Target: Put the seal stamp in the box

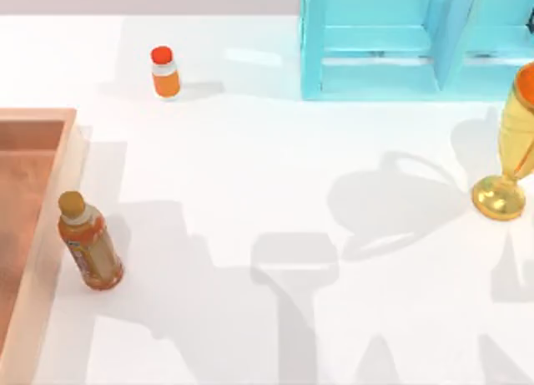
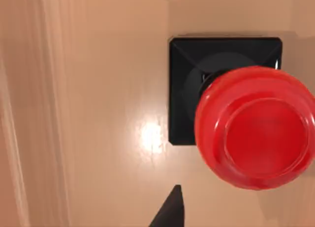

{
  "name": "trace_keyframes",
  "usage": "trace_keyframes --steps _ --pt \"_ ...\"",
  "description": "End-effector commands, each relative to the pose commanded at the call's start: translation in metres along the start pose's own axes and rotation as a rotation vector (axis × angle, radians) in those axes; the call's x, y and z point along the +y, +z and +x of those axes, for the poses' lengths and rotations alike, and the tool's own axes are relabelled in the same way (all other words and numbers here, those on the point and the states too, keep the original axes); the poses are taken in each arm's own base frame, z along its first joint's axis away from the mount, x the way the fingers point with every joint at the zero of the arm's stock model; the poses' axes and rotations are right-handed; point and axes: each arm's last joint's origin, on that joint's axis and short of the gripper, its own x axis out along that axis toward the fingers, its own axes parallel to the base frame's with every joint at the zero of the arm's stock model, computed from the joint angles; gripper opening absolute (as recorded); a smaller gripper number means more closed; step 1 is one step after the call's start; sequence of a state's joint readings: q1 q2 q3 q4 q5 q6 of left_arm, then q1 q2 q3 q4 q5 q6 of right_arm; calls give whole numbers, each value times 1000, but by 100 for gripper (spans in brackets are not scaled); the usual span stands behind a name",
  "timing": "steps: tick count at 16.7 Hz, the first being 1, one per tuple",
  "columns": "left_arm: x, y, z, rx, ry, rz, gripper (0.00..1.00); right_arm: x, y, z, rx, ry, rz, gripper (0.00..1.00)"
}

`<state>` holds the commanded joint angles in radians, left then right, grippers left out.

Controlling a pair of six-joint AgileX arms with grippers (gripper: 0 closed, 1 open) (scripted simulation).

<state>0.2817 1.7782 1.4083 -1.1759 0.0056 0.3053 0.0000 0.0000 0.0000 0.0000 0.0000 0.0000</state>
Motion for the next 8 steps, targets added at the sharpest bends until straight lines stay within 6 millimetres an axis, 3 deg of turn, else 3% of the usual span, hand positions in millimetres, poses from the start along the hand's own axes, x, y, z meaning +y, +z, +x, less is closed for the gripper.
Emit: trace_keyframes --steps 2,8 --pt "0 0 0 0 0 0 98 0 0 0 0 0 0 100" --pt "0 0 0 0 0 0 100 0 0 0 0 0 0 100"
